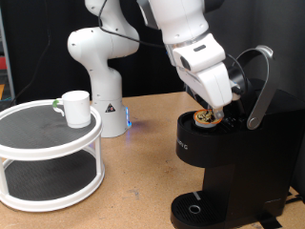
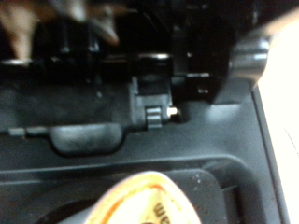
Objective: Make a cup of coffee with the keurig machine
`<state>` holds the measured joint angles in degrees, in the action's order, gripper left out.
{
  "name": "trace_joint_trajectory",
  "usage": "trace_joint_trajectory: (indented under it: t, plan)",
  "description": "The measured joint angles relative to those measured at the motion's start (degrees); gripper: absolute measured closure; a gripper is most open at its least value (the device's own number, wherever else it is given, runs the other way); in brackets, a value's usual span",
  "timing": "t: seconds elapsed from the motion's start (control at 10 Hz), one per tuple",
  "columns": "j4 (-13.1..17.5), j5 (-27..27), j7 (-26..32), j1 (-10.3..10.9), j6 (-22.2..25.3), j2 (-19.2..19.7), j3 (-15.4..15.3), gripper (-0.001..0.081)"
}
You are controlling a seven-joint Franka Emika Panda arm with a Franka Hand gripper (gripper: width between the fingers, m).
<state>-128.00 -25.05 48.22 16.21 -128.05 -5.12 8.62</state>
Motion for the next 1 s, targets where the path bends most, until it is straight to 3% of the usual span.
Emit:
trace_joint_trajectory:
  t: [0.4, 1.0]
  plan:
    - [1.49, 2.49, 1.08, 0.02, 8.38, -2.08, 0.25, -0.0002]
    - [-0.1, 6.79, -1.82, -0.09, 8.91, -3.77, 0.1, -0.0002]
